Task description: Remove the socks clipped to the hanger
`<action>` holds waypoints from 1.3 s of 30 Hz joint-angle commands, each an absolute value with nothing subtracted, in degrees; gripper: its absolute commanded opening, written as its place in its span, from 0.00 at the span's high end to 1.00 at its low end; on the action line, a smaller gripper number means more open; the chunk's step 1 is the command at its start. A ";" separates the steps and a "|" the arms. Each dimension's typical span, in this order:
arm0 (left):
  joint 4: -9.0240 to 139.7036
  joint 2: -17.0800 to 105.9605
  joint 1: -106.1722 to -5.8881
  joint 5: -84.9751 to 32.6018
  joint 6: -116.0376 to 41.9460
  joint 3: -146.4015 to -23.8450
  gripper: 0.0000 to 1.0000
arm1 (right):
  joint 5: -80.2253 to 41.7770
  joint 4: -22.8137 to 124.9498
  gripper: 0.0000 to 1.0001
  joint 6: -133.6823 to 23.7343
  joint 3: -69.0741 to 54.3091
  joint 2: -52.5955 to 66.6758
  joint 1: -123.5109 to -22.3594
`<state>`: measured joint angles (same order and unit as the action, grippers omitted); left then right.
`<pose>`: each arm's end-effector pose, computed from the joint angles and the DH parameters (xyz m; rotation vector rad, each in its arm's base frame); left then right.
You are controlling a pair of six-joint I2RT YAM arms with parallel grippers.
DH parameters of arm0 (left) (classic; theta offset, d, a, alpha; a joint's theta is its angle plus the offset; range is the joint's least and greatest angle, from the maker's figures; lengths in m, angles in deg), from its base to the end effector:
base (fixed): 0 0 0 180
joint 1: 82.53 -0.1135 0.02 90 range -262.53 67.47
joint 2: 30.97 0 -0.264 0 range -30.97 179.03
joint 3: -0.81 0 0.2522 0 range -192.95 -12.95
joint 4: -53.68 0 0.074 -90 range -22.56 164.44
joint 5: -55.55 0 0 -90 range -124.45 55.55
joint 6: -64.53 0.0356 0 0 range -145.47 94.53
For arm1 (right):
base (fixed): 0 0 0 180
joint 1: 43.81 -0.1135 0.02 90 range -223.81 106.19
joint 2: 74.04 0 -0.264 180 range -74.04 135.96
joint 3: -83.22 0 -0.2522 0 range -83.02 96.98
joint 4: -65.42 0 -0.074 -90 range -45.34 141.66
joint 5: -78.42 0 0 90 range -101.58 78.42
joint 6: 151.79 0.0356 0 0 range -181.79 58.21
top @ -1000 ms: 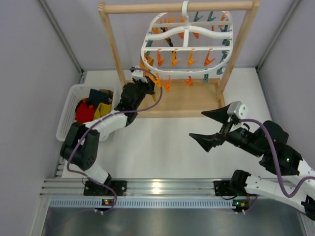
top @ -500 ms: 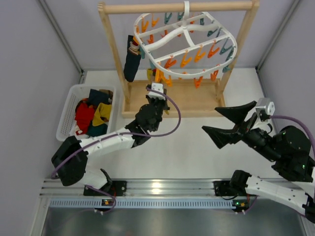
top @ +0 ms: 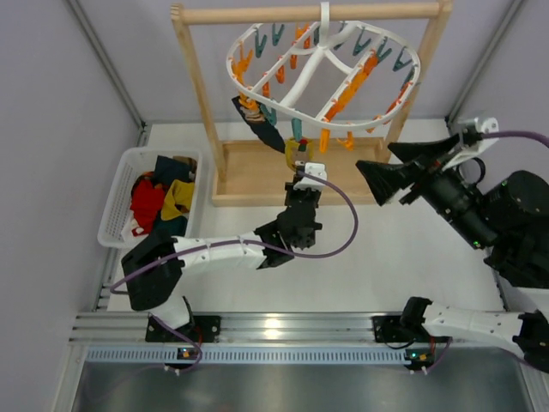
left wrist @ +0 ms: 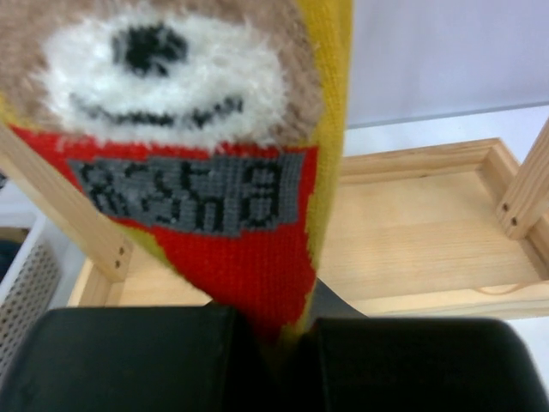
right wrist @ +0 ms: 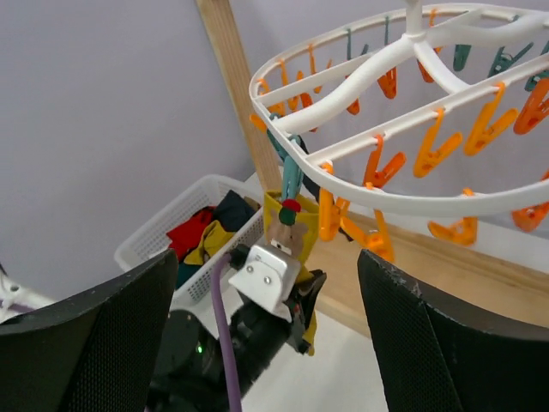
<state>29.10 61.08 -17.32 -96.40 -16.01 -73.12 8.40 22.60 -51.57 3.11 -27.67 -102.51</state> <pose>0.1792 -0.3130 0.3091 0.0908 1.5152 0.0090 0.0589 0.0735 0.5273 -0.3049 1.4052 0.7560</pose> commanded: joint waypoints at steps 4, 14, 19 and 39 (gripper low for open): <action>27.45 67.81 -14.15 -112.75 -7.28 -83.26 1.00 | 13.64 10.54 0.23 -51.33 16.46 -14.29 -102.52; 27.54 75.37 -13.18 -114.69 -0.07 -93.27 1.00 | 29.06 4.20 0.34 -51.77 24.12 -1.37 -105.06; 27.54 79.77 -12.66 -114.78 3.01 -97.50 1.00 | 43.43 0.96 0.34 -54.41 32.46 7.41 -113.59; 27.54 86.81 -10.72 -114.96 10.57 -107.17 1.00 | 60.48 3.32 0.34 -58.36 32.82 17.98 -111.05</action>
<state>28.92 86.96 -11.55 -114.87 9.49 -104.79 56.71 4.00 -57.43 31.09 17.77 -112.25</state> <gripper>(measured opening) 0.034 0.662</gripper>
